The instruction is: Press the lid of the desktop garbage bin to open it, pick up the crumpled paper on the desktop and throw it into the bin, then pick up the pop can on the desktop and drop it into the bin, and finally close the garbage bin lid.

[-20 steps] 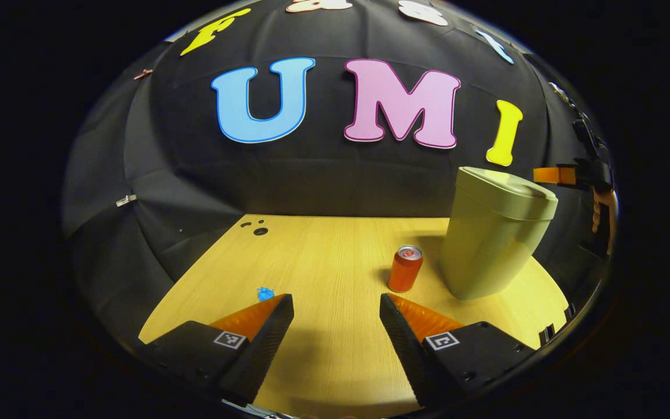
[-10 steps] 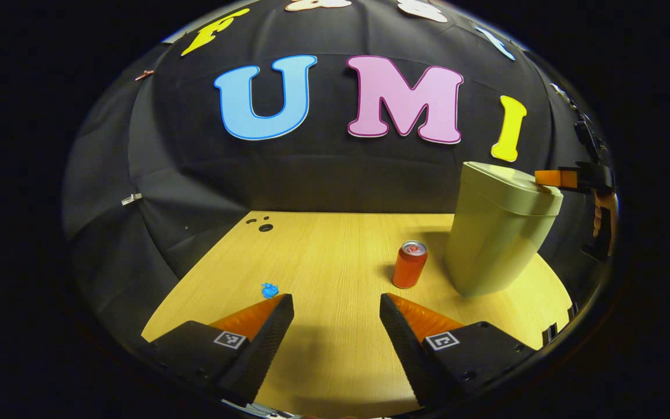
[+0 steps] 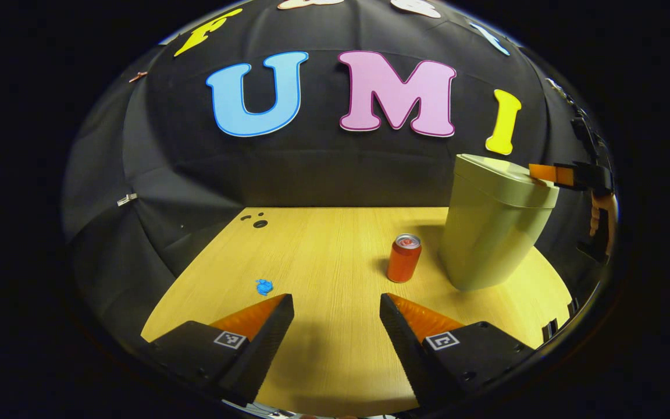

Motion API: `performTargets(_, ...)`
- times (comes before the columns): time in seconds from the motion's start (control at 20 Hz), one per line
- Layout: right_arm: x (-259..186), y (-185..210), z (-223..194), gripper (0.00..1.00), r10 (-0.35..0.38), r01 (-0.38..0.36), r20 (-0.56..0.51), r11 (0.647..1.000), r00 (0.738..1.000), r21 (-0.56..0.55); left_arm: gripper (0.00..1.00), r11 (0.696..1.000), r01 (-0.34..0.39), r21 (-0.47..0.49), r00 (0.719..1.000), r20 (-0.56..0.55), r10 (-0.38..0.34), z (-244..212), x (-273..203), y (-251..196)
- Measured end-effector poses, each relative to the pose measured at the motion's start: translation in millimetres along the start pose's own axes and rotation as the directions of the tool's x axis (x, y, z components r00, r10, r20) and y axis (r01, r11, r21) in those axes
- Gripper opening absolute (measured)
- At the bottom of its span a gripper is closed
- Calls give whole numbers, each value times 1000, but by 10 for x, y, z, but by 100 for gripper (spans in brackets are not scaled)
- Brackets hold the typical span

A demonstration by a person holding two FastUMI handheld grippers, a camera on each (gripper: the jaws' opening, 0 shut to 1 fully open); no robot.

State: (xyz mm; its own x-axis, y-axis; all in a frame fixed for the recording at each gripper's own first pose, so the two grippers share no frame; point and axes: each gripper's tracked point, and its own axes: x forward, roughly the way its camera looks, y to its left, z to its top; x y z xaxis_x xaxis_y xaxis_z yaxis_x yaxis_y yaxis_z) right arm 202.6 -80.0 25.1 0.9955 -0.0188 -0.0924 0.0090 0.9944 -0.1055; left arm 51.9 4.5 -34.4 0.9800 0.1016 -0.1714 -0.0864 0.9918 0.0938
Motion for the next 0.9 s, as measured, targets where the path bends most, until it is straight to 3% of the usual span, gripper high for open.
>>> performTargets(0.55, 2, -13, 0, 5, 2, -2, 1, 1000, 1000, -15, 96, 1000, -11, -25, 999, 32, 11, 45, -49, 62)
performTargets(0.75, -65, -32, 187, 5, -22, 29, 67, 994, 997, -101, 96, 999, -7, -41, 997, 71, 10, 155, -130, 88)
performTargets(0.9, -255, 26, 484, 5, -17, 31, 147, 995, 989, -96, 96, 999, -9, -41, 996, 93, 12, 202, -181, 120)
